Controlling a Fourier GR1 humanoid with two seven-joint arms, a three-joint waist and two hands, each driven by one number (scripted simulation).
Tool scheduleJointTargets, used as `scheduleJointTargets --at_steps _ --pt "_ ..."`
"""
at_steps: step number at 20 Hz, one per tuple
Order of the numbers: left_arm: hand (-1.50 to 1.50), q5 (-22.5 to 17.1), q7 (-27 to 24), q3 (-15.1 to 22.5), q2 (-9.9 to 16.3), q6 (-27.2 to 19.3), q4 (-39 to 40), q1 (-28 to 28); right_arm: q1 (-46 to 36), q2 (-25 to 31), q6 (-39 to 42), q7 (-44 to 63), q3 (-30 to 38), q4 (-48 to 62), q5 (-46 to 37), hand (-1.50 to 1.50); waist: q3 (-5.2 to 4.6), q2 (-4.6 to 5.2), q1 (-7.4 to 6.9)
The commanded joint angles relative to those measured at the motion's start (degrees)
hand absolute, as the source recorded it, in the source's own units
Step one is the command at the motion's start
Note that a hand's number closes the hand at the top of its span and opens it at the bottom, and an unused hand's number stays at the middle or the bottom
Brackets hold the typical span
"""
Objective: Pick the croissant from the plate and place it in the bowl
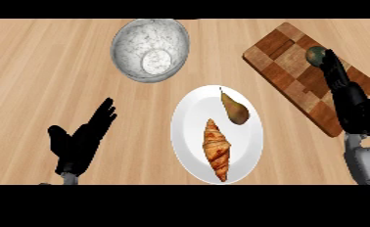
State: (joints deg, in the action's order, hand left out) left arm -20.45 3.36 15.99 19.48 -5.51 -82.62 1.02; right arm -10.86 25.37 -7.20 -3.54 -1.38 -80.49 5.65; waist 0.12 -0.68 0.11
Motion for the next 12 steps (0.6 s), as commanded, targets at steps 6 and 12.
scheduleJointTargets --at_steps 6,12 --pt "0.00 6.07 -4.66 -2.50 0.39 -4.93 -3.78 -9.32 1.69 -4.83 2.40 13.09 -29.89 -3.20 -22.22 1.50 -0.67 0.56 -3.61" --pt "0.00 7.84 -4.86 -1.90 -1.87 -8.45 -3.12 -7.44 11.07 -15.72 -27.15 4.40 -34.64 -11.75 -41.00 -1.50 -0.06 0.01 1.40"
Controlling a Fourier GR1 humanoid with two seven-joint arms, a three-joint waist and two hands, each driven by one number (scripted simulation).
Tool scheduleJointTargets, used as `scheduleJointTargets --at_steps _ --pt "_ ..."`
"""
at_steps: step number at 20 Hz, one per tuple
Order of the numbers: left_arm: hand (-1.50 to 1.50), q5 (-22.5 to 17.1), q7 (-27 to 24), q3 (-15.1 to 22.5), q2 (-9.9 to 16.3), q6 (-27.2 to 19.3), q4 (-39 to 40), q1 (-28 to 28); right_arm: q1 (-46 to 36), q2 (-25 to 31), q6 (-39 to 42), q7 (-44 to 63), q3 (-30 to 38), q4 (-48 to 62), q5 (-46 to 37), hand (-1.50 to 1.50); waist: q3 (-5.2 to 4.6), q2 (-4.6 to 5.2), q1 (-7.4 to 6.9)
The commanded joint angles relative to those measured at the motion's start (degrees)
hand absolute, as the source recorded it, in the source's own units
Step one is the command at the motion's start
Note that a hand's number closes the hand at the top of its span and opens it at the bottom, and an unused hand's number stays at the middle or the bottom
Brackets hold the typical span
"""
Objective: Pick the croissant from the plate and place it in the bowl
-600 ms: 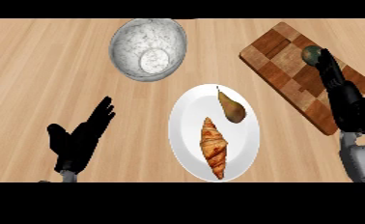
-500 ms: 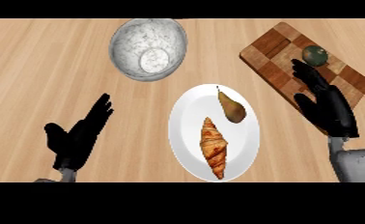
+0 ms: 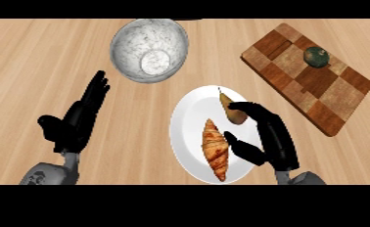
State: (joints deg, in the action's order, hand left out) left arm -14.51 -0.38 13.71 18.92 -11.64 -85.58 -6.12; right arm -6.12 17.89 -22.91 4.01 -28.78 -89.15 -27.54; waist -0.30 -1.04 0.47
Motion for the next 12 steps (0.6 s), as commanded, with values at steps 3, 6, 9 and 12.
scheduleJointTargets --at_steps 3,6,9,12 --pt "0.00 1.50 1.97 -0.06 -0.61 -2.34 -3.16 -0.83 10.04 -10.56 -15.72 -1.50 -15.10 -6.41 -17.85 -1.50 0.29 0.50 0.30" --pt "0.00 3.18 1.17 -0.29 -2.28 -3.75 -0.18 -3.04 13.10 -11.57 -16.47 5.13 -20.36 -10.85 -30.78 -1.50 0.20 0.64 0.78" --pt "0.00 4.09 2.41 1.02 -2.03 -3.71 -2.82 -1.39 11.42 -17.31 -8.98 17.97 -20.26 -12.31 -45.43 -1.50 0.16 0.57 0.41" --pt "0.00 5.03 1.22 1.51 -3.92 -5.10 -1.71 -1.43 12.55 -17.72 0.49 26.97 -20.54 -18.61 -53.89 -1.50 0.12 0.48 0.88"
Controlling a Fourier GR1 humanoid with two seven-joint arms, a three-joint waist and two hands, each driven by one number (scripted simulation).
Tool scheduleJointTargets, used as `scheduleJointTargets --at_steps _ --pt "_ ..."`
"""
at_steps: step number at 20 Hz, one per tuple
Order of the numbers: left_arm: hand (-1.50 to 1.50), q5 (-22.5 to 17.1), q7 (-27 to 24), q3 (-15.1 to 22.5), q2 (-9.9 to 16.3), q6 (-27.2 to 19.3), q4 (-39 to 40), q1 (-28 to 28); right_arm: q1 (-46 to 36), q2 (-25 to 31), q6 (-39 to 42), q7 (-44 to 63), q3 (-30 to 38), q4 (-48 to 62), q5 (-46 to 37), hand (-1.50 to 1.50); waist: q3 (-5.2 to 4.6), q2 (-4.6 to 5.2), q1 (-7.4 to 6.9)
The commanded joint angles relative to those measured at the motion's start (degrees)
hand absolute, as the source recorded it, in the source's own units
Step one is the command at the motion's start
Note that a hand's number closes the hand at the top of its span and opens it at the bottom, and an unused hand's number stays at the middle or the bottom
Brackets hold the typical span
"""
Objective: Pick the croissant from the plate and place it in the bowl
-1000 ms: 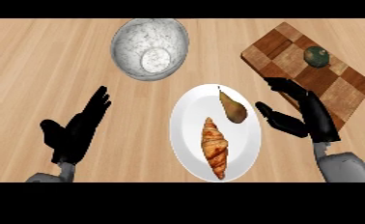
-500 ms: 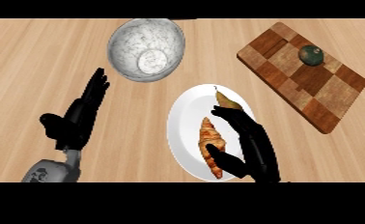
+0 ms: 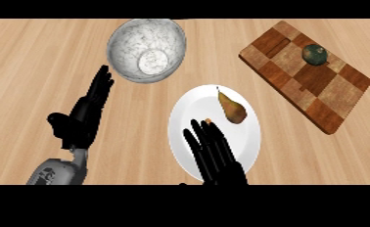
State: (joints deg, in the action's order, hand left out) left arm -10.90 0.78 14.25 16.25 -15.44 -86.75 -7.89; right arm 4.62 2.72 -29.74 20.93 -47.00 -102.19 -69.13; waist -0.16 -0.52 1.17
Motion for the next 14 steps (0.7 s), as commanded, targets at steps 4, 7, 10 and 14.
scheduleJointTargets --at_steps 4,7,10,14 --pt "0.00 1.34 -0.84 -0.21 -1.83 -0.51 1.06 -1.82 -5.89 -2.59 18.90 24.95 -7.13 -8.48 -11.74 -1.50 0.04 0.40 -0.87" --pt "0.00 0.97 3.17 -0.36 -1.69 0.14 1.56 -5.27 -9.12 -2.54 23.54 31.02 -5.02 -7.85 -6.20 -1.50 0.08 0.56 -1.01" --pt "0.00 2.61 2.02 1.92 -2.34 -0.73 -1.58 -0.70 -7.02 -2.53 30.50 38.71 -7.71 -10.34 -6.92 -1.50 0.08 0.25 -1.14" --pt "0.00 0.35 4.76 -1.75 -0.42 1.98 -0.30 -4.64 -14.90 -2.58 28.93 46.63 -6.90 -2.77 0.40 -1.50 0.13 0.56 -1.67"
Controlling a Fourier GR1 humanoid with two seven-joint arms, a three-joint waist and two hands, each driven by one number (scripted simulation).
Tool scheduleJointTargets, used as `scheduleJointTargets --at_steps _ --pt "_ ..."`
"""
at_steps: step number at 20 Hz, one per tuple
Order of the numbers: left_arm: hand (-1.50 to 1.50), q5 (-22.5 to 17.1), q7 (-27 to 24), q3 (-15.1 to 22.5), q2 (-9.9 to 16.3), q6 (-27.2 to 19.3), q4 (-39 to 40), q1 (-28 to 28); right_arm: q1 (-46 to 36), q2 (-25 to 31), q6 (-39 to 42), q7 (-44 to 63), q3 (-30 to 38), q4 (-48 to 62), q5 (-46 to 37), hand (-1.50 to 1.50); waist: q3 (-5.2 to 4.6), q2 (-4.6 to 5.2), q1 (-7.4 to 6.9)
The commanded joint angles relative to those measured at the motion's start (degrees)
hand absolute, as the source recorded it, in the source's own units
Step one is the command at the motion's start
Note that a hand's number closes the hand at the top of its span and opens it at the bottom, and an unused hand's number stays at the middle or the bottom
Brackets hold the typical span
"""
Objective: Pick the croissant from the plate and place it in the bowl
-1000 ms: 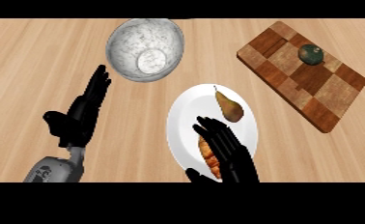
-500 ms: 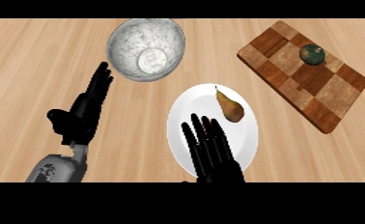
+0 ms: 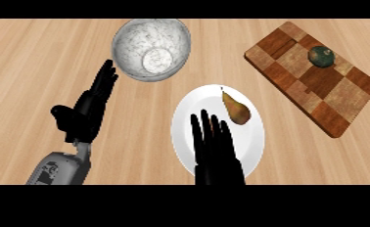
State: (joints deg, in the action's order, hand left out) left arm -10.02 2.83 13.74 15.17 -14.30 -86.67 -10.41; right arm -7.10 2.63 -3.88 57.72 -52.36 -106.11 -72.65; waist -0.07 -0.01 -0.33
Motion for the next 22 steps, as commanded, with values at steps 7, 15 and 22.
scheduleJointTargets --at_steps 7,15,22 --pt "0.00 1.06 2.55 -1.13 0.72 1.38 -5.87 4.27 -1.76 -2.56 4.31 6.66 3.21 4.29 8.19 -1.50 0.08 -0.03 -0.20" --pt "0.00 3.95 0.33 -2.42 -3.37 2.14 -3.85 4.17 3.51 -2.60 3.07 0.37 4.45 -0.95 8.70 -1.50 0.08 -0.05 0.29" --pt "0.00 5.46 0.68 -3.86 -3.85 3.64 -3.21 4.52 4.67 -1.95 -3.45 -5.93 6.55 1.85 11.27 -1.50 0.09 -0.02 0.23"
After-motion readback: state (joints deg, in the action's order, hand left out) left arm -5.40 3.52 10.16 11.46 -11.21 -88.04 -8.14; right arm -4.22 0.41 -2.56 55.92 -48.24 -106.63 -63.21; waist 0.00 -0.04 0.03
